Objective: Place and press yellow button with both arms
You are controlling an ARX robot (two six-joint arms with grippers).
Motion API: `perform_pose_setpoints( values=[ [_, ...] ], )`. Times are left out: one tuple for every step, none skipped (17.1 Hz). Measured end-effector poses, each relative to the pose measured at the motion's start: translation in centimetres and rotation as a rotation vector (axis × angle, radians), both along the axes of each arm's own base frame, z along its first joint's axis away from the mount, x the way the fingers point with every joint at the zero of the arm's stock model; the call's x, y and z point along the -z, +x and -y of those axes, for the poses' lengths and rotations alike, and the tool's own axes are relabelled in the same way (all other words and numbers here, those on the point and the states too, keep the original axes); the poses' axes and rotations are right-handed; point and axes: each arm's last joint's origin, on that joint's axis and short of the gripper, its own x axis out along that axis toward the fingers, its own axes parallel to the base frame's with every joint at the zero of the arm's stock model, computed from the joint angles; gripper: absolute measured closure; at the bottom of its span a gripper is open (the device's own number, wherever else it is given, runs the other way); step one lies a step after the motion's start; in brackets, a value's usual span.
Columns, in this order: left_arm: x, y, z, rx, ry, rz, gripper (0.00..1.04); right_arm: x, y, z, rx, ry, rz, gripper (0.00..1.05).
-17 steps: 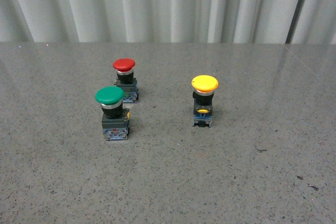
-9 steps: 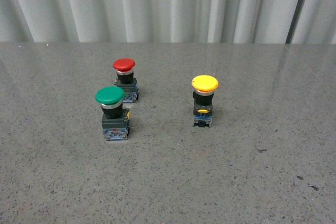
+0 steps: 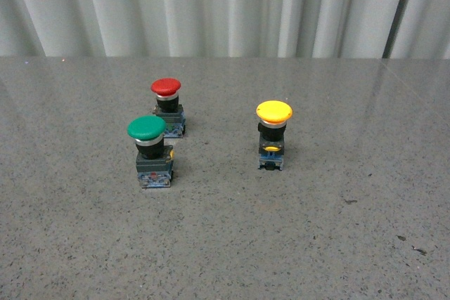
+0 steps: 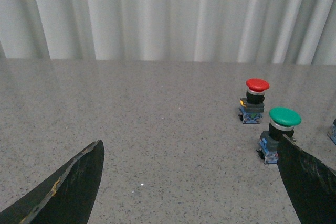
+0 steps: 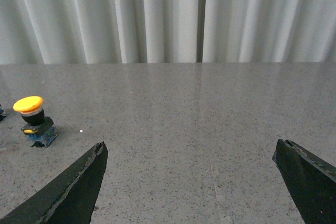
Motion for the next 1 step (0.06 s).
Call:
perform_pose_setpoints(
  values=[
    [0.0,0.0,0.0,0.0,0.0,0.0,0.07,0.0,0.0,0.0,0.0,0.0,0.0,0.07]
  ],
)
